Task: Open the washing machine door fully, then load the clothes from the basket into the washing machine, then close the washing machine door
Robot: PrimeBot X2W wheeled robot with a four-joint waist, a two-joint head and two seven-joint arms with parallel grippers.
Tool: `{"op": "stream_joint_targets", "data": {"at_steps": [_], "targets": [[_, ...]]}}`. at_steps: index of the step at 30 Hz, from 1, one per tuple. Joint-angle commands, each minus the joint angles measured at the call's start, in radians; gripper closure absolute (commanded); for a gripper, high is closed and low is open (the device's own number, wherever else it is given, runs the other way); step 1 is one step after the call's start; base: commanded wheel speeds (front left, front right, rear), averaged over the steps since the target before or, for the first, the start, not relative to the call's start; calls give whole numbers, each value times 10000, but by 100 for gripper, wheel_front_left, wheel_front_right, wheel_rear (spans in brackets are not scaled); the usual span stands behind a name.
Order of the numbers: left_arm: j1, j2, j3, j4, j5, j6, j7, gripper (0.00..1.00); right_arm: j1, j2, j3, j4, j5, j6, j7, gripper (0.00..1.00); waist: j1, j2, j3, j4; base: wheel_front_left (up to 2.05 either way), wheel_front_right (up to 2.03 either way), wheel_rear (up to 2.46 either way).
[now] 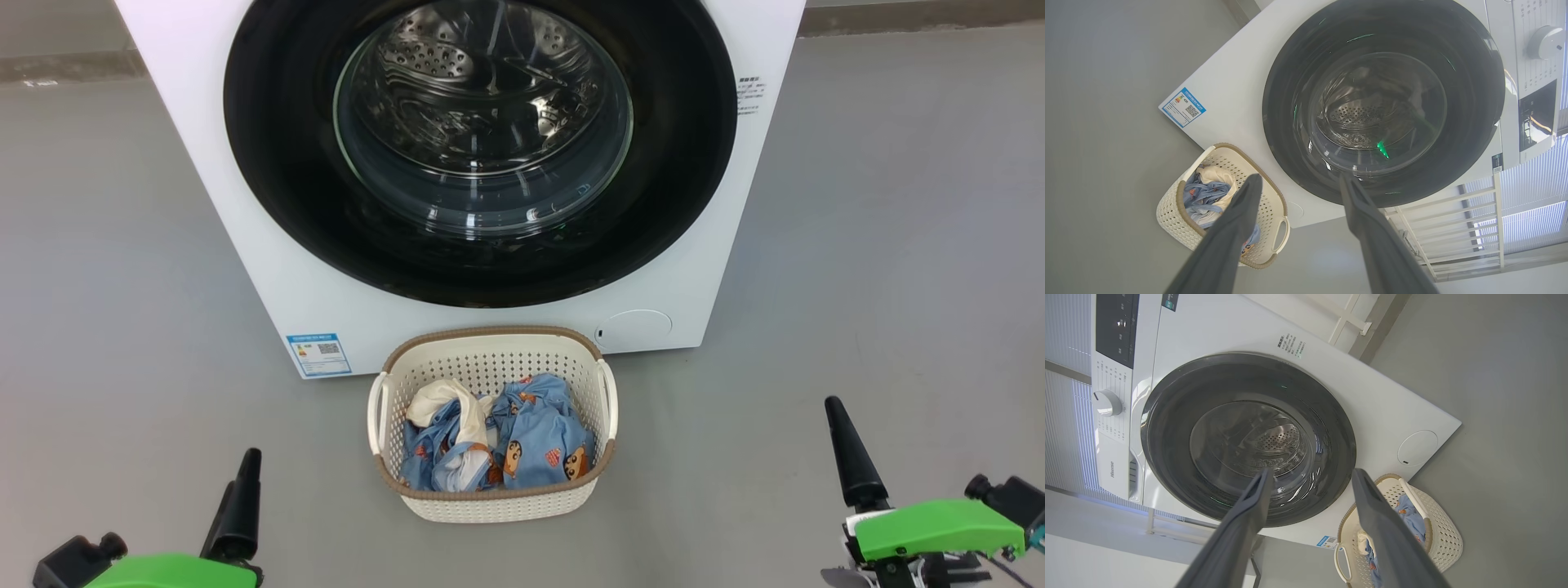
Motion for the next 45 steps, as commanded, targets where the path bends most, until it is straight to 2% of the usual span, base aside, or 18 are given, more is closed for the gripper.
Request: {"op": "stream_joint_targets", "data": {"at_steps": [1,26,45], "targets": [[-548,278,98,-336,379,-13,-139,0,-570,-108,205,-272,-309,7,-113,0,-1,0,-2,0,0,0,0],[-780,850,-541,-446,3594,-19,-852,0,-929,-193,470,-188,-3238,10,-624,0,-1,0,-72,10,0,0,0],[-999,1116,-768,-350,6038,-24,-1416,0,-1255,-252,571,-168,-6293,12,-1179,0,-1,0,-38,14,0,0,0]]}}
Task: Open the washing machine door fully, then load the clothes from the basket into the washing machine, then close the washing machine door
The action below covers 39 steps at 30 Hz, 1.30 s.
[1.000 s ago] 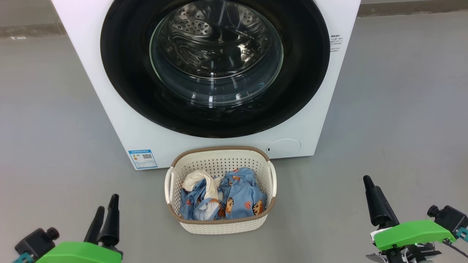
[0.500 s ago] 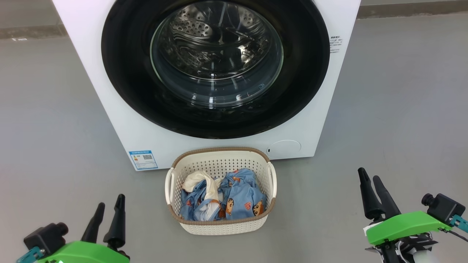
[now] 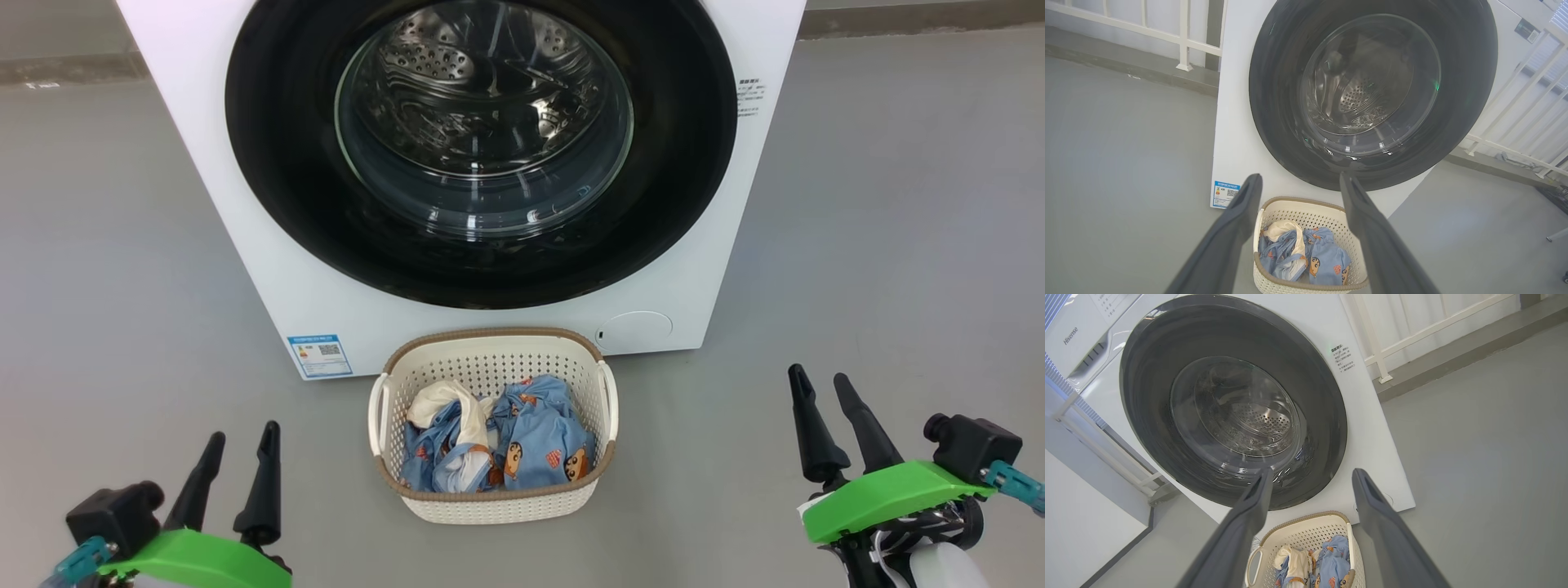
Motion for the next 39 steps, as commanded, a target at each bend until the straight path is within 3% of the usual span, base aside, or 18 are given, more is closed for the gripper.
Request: {"op": "stream_joint_targets", "data": {"at_steps": [1,15,28,39], "targets": [[-565,278,197,-202,458,-20,-182,0,-540,-103,311,-233,-503,12,-136,0,0,-1,0,6,0,0,0],[-672,220,439,-41,2201,-14,-569,0,-753,-62,309,-68,-2342,14,-178,0,0,-1,6,6,0,0,0],[-750,99,782,321,3916,370,-955,0,-861,57,33,-14,-4124,15,-201,0,0,-1,-17,-9,0,0,0],[-838,-21,1263,654,4026,722,-993,0,-888,134,-337,-75,-4482,16,-120,0,0,-1,45,0,0,0,0]]}}
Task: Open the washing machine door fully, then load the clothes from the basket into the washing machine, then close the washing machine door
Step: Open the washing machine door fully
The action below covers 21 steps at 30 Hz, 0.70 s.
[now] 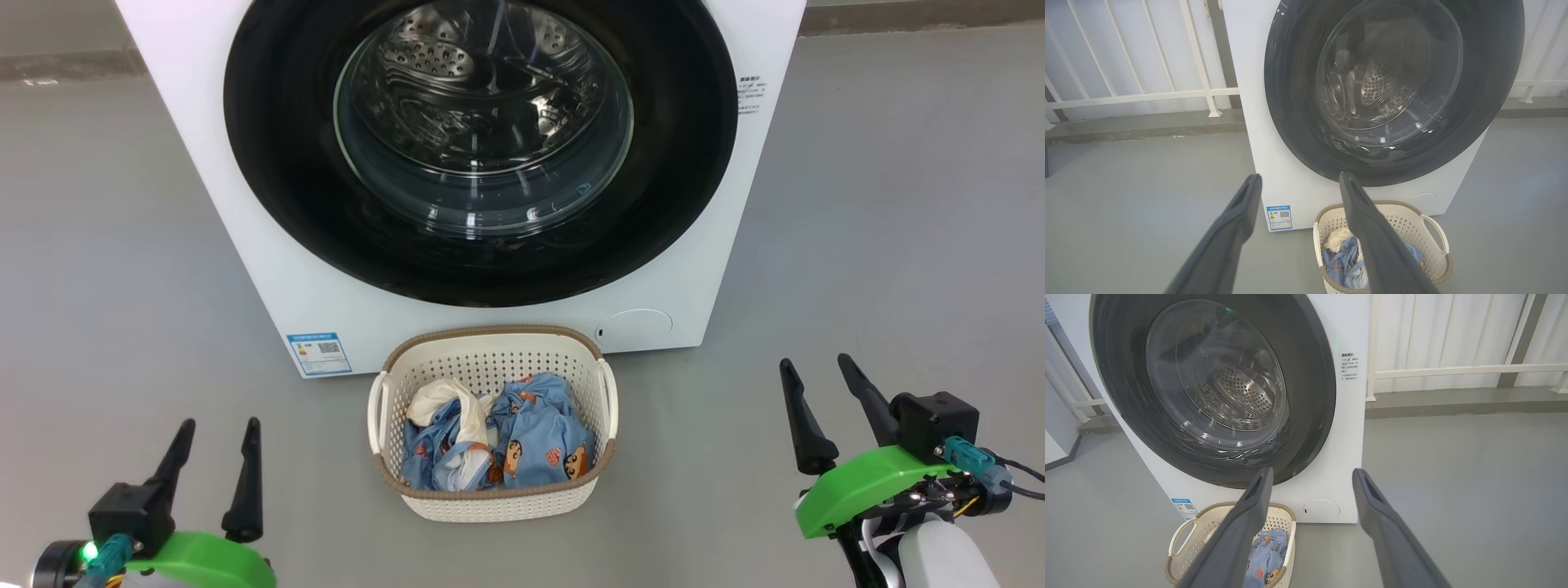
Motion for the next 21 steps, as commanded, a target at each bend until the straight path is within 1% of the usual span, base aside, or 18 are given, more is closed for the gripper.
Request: {"op": "stream_joint_targets", "data": {"at_steps": [1,6,15,21], "targets": [[-509,240,398,-97,-3,27,-65,0,-457,47,166,-292,-145,16,-18,0,0,0,6,-1,0,0,0],[-583,199,504,33,7,62,-65,0,-435,62,182,-318,-143,16,-32,0,0,0,3,-14,0,0,0],[-607,182,588,-98,156,-18,-65,0,-492,69,216,-274,-44,16,-34,0,0,0,-54,-11,1,1,-2],[-613,197,613,-78,234,-47,-65,0,-490,70,236,-244,23,16,-74,0,0,0,-39,1,31,31,-61]]}}
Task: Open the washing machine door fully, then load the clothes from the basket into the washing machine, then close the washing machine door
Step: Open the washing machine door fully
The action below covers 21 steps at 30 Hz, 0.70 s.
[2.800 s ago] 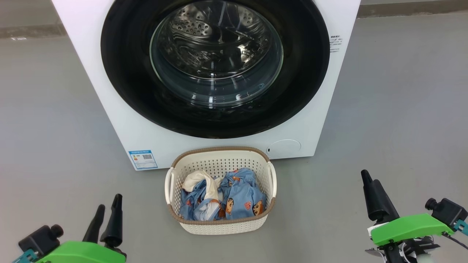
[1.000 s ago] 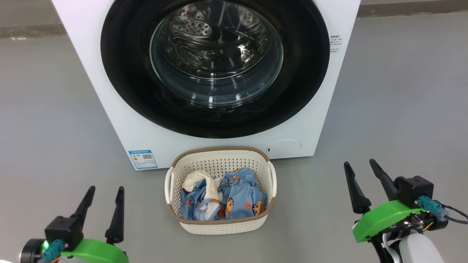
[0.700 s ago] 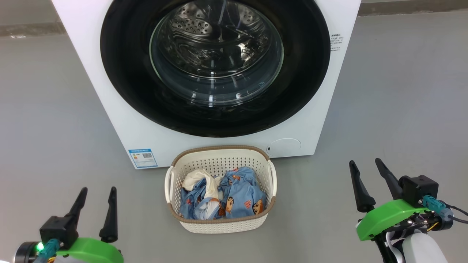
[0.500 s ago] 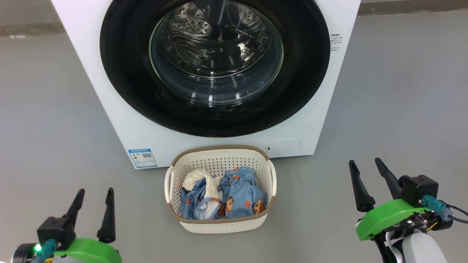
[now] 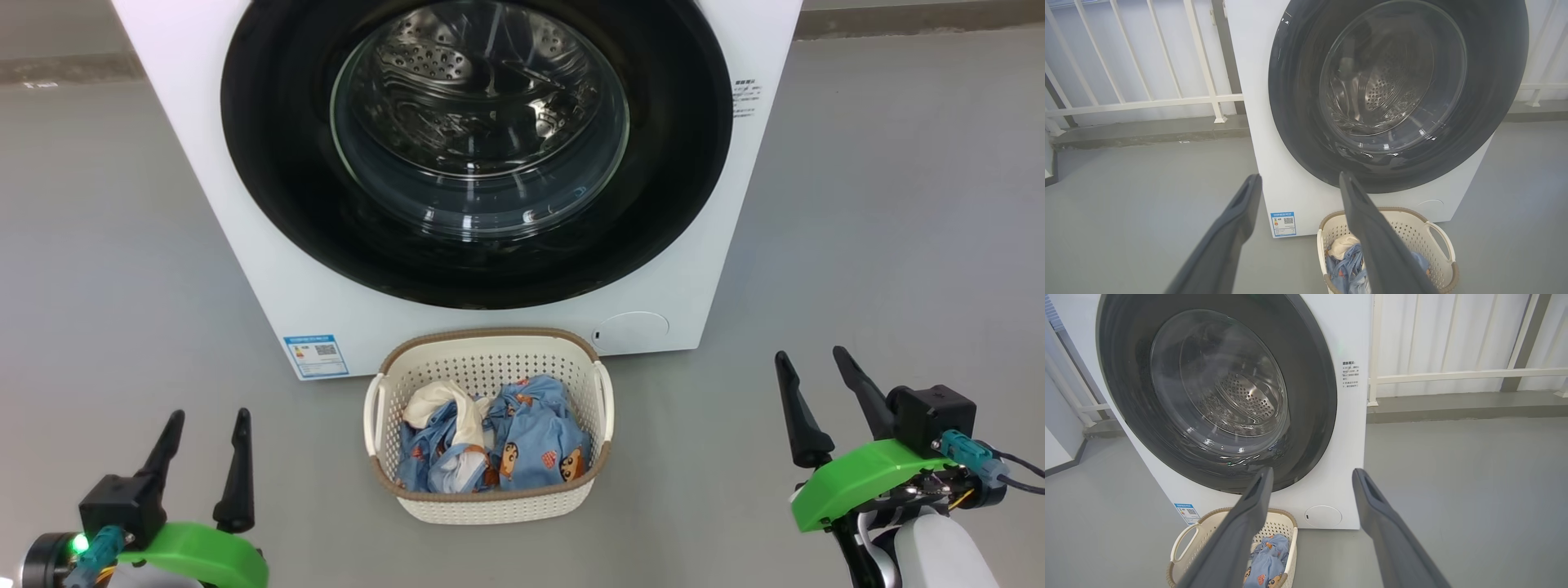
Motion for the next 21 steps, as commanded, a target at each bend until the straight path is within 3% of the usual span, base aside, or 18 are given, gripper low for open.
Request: {"op": "stream_joint_targets", "data": {"at_steps": [1,21], "targets": [[-439,223,393,-244,108,-31,-65,0,-332,24,219,-228,17,16,-83,0,-1,0,7,6,57,57,-114],[-450,70,702,-688,188,-40,-65,0,-346,25,284,-209,229,16,-149,0,-1,0,269,22,106,106,-212]]}}
